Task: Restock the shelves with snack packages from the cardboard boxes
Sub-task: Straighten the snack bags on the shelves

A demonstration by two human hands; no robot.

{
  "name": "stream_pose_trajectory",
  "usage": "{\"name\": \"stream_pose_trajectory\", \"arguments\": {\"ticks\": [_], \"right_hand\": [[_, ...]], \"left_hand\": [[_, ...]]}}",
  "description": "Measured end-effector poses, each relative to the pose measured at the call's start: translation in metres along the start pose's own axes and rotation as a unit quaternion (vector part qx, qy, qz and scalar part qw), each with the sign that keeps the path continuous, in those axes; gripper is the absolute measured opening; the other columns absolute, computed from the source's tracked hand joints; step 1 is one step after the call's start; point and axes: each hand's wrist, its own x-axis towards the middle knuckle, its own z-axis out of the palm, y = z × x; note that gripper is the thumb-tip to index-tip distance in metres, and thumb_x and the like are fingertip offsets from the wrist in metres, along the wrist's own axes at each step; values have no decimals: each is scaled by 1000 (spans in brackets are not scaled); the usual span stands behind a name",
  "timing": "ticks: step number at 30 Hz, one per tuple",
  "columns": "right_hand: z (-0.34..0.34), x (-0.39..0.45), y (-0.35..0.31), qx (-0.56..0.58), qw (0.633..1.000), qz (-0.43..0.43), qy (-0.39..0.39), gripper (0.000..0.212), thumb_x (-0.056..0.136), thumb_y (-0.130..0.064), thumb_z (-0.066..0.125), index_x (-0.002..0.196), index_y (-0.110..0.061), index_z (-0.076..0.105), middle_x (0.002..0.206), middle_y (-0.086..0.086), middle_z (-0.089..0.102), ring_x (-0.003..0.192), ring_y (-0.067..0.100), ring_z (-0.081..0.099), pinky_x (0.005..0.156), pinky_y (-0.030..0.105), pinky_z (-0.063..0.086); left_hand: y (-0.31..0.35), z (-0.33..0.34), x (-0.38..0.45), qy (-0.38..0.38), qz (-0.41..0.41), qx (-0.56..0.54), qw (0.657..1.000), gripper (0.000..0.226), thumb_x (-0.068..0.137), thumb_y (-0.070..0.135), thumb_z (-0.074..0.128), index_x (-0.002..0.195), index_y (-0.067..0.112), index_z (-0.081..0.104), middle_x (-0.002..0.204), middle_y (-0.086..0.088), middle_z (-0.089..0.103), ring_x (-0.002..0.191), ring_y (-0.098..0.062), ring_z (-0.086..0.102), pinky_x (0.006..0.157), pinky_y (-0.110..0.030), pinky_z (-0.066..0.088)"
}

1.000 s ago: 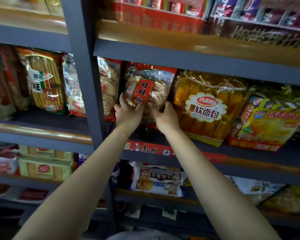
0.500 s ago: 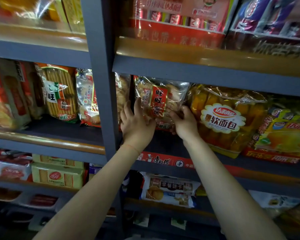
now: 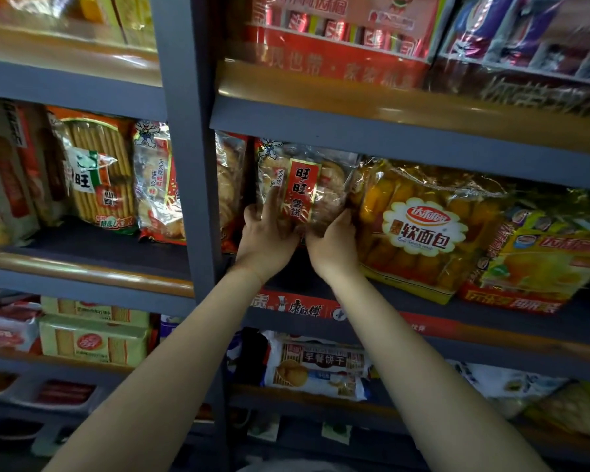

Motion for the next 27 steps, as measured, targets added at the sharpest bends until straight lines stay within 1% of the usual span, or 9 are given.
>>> {"name": "stream_pose_trajectory", "arguments": {"ticks": [3, 6, 10, 15, 18, 20, 24, 25, 27], "right_hand": [[7, 19, 4, 94, 995, 41, -6, 90, 78, -45, 80, 145, -5, 35, 141, 12, 53, 128, 31, 53, 100, 37, 49], [11, 28, 1, 141, 987, 70, 3, 104, 71, -39, 88, 148, -5, 29, 147, 11, 48, 132, 30, 50, 102, 36, 46], [20, 39, 1, 183, 982, 55, 5, 96, 72, -34, 87, 146, -9, 32, 143, 7, 53, 129, 27, 54, 103, 43, 50], [27, 54, 3, 163, 986, 29, -30, 93, 69, -39, 87, 141, -10, 35, 137, 4, 56, 126, 22, 55, 106, 40, 46], [19, 48, -4, 99, 993, 46, -48, 84, 86, -27, 77, 147, -5, 24, 142, 9, 49, 130, 28, 50, 105, 34, 43], [11, 38, -8, 28, 997, 52, -48, 80, 92, -23, 69, 150, -2, 18, 149, 16, 42, 134, 34, 46, 108, 39, 42], [-3, 3, -10, -53, 997, -53, -11, 94, 91, -20, 68, 156, -4, 3, 157, 20, 26, 142, 35, 34, 115, 43, 38], [-6, -5, -9, -114, 986, -116, 42, 94, 90, -18, 70, 157, -5, 5, 156, 20, 27, 141, 35, 35, 113, 43, 41], [-12, -12, -9, -247, 925, -250, 147, 81, 85, -13, 73, 152, -8, 28, 147, 22, 41, 130, 38, 47, 97, 47, 52]], "left_hand": [[2, 2, 1, 21, 17, 78, 997, 80, 85, 63, 43, 158, 38, 21, 158, -8, 26, 131, -44, 39, 103, -48, 42], [-3, 4, 6, 9, 7, 94, 996, 92, 66, 74, 20, 154, 46, 22, 155, 4, 29, 127, -37, 38, 97, -45, 39], [0, 1, 9, -7, 2, -28, 1000, 79, 85, 58, 49, 155, 51, 11, 145, 0, 30, 127, -21, 34, 104, -39, 35], [6, 0, 10, -7, -51, -85, 995, 84, 90, 48, 58, 153, 58, 4, 155, -5, 21, 134, -37, 44, 110, -47, 42], [6, 1, 10, -24, -59, -58, 996, 88, 91, 44, 57, 153, 58, -4, 160, -7, 15, 139, -41, 38, 114, -52, 37], [5, 1, 9, -31, -57, -43, 997, 91, 91, 46, 58, 154, 55, -7, 162, -9, 15, 143, -41, 33, 117, -52, 33], [1, -2, 7, -46, -57, -54, 996, 95, 89, 52, 59, 153, 56, -10, 167, -8, 11, 149, -40, 24, 119, -55, 29], [2, -3, 7, -50, -59, -55, 995, 95, 88, 54, 59, 153, 57, -10, 167, -7, 9, 150, -40, 21, 119, -56, 29], [4, -5, 4, -60, -59, -59, 995, 96, 83, 55, 57, 154, 55, -8, 169, -3, 7, 153, -37, 16, 120, -55, 27]]}}
